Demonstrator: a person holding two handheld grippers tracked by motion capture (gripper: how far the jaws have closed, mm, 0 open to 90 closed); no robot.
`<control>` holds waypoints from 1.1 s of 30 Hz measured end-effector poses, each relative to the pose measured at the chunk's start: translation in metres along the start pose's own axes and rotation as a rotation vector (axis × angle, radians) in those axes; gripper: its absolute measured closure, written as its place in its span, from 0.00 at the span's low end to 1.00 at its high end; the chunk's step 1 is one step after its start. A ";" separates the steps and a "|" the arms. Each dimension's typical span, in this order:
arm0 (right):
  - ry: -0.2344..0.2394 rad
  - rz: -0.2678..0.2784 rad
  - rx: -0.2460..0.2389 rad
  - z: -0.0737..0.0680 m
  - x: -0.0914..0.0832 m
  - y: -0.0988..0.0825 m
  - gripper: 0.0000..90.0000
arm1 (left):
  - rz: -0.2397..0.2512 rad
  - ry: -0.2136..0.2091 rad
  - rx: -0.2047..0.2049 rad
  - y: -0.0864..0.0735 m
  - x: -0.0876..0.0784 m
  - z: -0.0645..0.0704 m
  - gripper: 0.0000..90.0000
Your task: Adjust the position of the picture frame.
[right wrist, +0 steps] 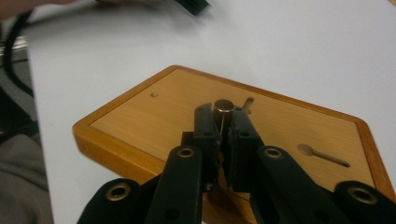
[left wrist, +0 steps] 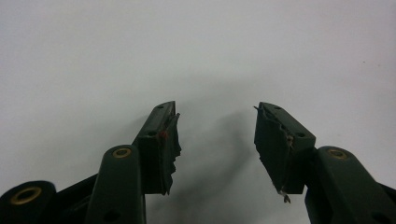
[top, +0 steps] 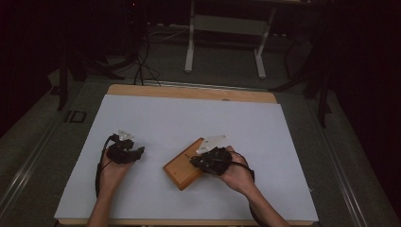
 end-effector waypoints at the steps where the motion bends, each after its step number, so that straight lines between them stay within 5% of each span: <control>1: 0.010 0.011 -0.012 -0.005 0.002 0.003 0.94 | 0.005 0.001 0.004 0.001 -0.001 0.000 0.55; 8: 0.088 0.058 -0.079 -0.034 0.020 0.021 0.94 | 0.010 0.003 0.010 0.002 -0.001 0.002 0.55; 14: 0.111 0.051 -0.101 -0.037 0.032 0.020 0.94 | 0.009 0.002 0.010 0.001 -0.001 0.001 0.54; 21: 0.112 0.025 -0.077 -0.019 0.036 0.009 0.94 | 0.004 0.007 0.006 0.001 0.000 0.000 0.54; 33: 0.021 -0.075 -0.061 0.029 0.044 -0.011 0.94 | -0.008 0.004 0.019 0.001 0.003 0.003 0.54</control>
Point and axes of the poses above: each handheld gripper's, and its own axes: x roughly forward along the jaws, y roughly out of its top, z roughly to its right, the point moved 8 cm from there along x, roughly forward along the jaws, and after that the axes turned 10 degrees about -y, right-handed, at the moved point
